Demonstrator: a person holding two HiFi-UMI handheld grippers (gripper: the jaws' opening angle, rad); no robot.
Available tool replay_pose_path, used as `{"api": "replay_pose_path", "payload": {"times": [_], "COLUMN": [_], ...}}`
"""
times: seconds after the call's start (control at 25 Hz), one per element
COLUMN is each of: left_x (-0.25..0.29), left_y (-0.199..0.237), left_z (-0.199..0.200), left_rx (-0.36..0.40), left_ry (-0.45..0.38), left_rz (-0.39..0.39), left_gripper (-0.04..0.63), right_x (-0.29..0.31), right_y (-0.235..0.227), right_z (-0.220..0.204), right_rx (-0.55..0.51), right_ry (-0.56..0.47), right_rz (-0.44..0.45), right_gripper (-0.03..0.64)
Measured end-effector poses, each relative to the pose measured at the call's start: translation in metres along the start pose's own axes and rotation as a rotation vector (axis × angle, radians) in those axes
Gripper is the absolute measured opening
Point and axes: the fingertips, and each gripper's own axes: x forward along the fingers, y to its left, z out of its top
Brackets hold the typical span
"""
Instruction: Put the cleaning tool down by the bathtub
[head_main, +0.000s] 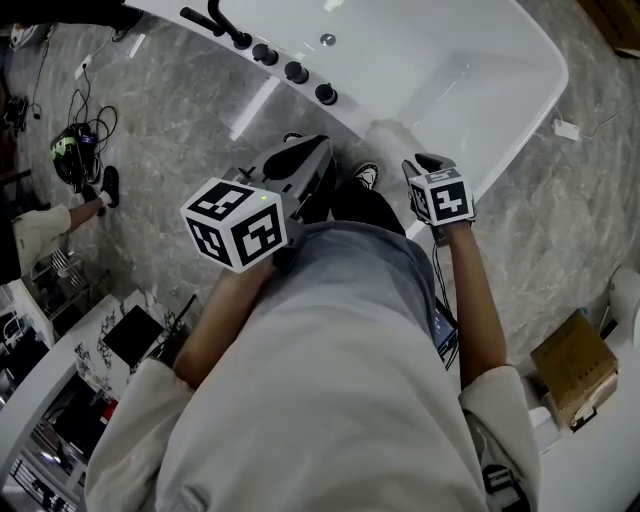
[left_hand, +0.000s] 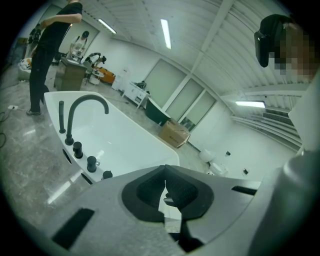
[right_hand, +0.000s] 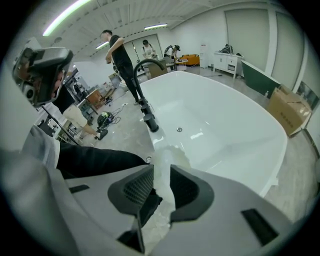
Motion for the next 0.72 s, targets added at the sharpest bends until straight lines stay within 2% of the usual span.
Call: {"api": "replay_pose_path", "payload": {"times": [0.24,0.44,0.72], "left_x": [0.001,0.004,0.009], "left_y": [-0.003,-0.004,-0.007], "left_z": [0.001,0.002,0.007], "left_rx": [0.002,0.008,0.021], "left_ry": [-0.002,0.000,-0.007], "left_rz": [-0.011,-0.017,-0.021], "left_gripper": [0.005,0.005,0.005], "right_x": [-0.030,-0.056,-0.088], "right_y": [0.003,0.006,0.013], "right_z": [0.024,0.043,0.063], "right_rx": [-0.092,-0.080,-0.012], "right_ry": [-0.093,-0.179,-0.288], "right_rz": [-0.081,-0.098,-0.070], "right_gripper": [0.083,0.074,0.064]}}
